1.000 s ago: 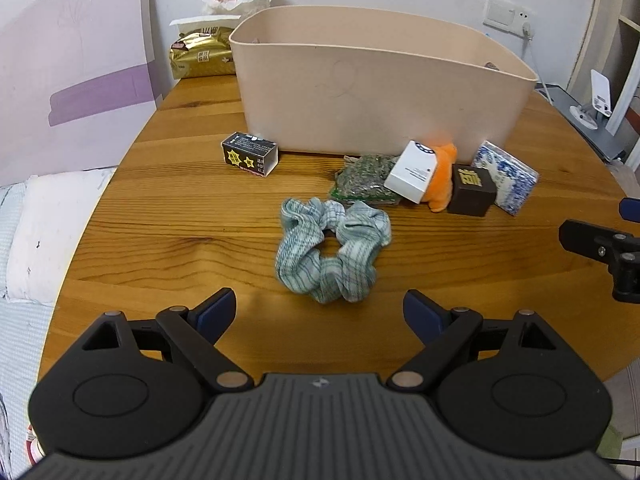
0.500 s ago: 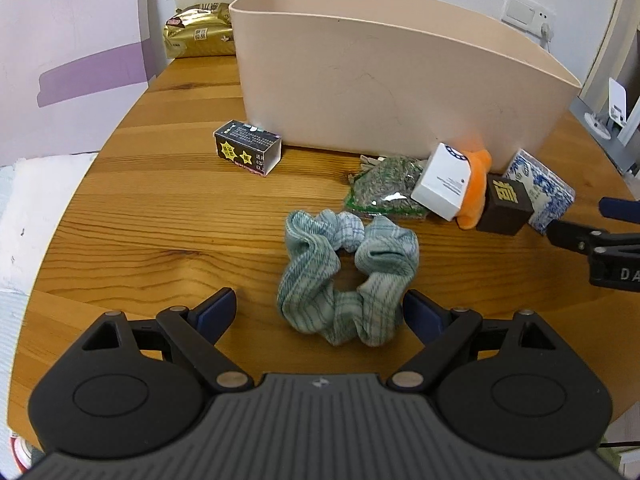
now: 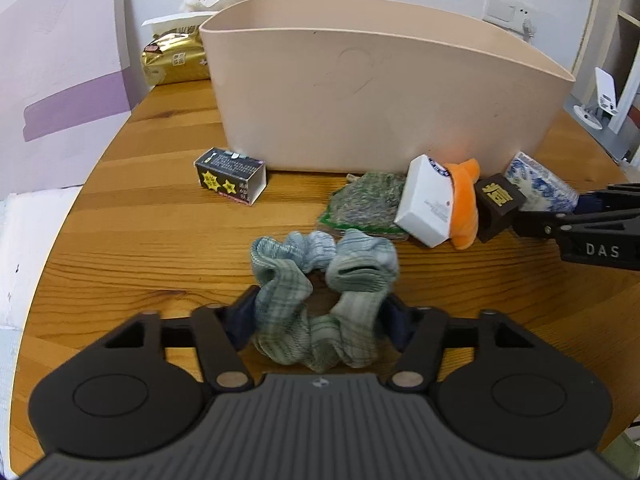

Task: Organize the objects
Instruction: 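Grasp the green plaid scrunchie with left tool while right tool grasps the blue-white box, then carry scrunchie with left tool into basket while right tool drops the blue-white box in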

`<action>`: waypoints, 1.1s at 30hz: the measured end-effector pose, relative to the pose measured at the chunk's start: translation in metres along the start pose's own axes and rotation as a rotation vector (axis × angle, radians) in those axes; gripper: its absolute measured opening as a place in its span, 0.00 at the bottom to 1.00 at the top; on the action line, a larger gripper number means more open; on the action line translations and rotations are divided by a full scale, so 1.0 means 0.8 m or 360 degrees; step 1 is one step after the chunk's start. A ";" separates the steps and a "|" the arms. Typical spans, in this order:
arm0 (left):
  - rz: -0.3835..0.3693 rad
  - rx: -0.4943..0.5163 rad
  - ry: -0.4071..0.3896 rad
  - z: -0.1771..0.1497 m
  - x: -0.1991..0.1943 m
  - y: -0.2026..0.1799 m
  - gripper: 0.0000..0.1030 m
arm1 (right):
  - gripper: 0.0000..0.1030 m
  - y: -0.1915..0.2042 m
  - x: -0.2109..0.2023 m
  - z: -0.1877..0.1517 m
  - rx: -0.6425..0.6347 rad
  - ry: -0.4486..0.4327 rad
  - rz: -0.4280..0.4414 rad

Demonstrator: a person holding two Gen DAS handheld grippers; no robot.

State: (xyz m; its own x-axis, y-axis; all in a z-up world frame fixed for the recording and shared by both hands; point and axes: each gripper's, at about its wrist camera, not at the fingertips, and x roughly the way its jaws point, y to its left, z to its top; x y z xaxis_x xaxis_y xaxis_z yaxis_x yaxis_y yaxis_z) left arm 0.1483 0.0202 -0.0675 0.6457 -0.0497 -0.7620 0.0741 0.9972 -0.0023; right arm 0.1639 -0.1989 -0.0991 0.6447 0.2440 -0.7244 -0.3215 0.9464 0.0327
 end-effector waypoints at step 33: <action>-0.0063 0.0072 -0.0522 0.064 -0.153 0.007 0.22 | 0.18 0.010 -0.162 0.066 0.0082 -0.0552 -0.0109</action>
State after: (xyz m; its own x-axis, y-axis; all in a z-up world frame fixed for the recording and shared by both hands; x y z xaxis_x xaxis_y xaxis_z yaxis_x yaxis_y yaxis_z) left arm 0.1085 0.0295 0.0587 0.8513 -0.1108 -0.5128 0.1329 0.9911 0.0065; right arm 0.1144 -0.2116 0.0309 0.8634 0.2287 -0.4497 -0.2396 0.9703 0.0335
